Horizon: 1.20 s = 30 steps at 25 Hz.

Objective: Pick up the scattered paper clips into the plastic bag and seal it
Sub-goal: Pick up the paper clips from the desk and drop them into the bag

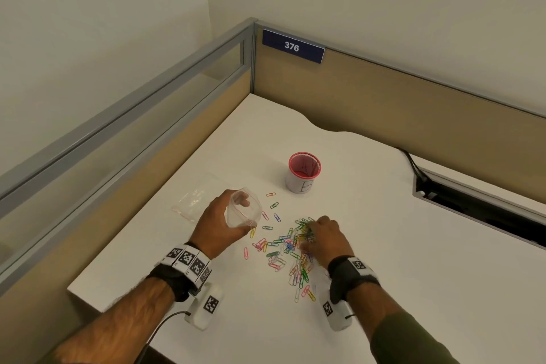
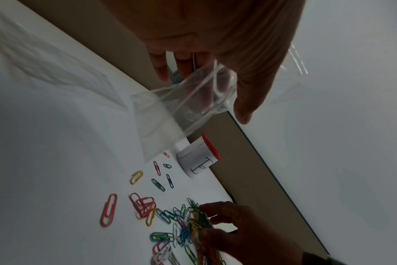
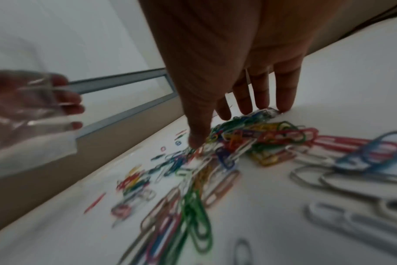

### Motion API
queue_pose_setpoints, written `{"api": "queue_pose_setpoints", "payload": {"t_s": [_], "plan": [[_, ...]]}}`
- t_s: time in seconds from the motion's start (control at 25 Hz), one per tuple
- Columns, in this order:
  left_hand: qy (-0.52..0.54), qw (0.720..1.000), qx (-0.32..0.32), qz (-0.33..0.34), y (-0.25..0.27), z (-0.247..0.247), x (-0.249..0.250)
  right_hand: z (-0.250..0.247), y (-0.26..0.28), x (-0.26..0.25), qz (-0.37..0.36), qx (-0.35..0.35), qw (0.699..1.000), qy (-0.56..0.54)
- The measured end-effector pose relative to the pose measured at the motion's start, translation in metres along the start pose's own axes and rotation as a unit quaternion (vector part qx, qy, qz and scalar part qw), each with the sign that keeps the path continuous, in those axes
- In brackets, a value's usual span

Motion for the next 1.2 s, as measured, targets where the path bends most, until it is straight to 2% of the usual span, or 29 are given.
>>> {"api": "queue_pose_setpoints", "payload": {"t_s": [0.24,0.48,0.56,0.72,0.88,1.04,1.2], "plan": [[-0.004,1.000,-0.004,-0.012,0.000,0.010,-0.004,-0.007,0.001,-0.001,-0.004,0.043,0.998,0.040],[-0.008,1.000,-0.008,-0.021,0.000,0.018,-0.002,-0.036,0.005,0.014,0.036,0.109,0.989,-0.093],[-0.007,1.000,-0.012,-0.021,-0.002,0.022,-0.001,-0.052,0.011,0.012,0.033,0.135,0.975,-0.173],[-0.009,1.000,-0.013,-0.024,-0.005,0.033,0.005,-0.102,0.032,-0.019,-0.010,0.168,0.925,-0.340],[-0.006,0.999,-0.023,-0.024,-0.009,0.046,0.013,-0.139,0.049,-0.064,-0.066,0.175,0.892,-0.412],[0.000,0.999,-0.031,-0.024,-0.009,0.053,0.018,-0.141,0.050,-0.092,-0.091,0.168,0.892,-0.410],[0.013,0.999,-0.034,-0.016,-0.007,0.056,0.024,-0.130,0.049,-0.105,-0.096,0.127,0.916,-0.369]]}}
Point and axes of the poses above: each hand's wrist, its own y-axis away from the middle knuckle, its own z-axis out of the palm, x = y × z, the point moved 3 cm from there along -y, towards the middle knuckle, and after that the axes turned 5 degrees about x, right-handed, at the moved point
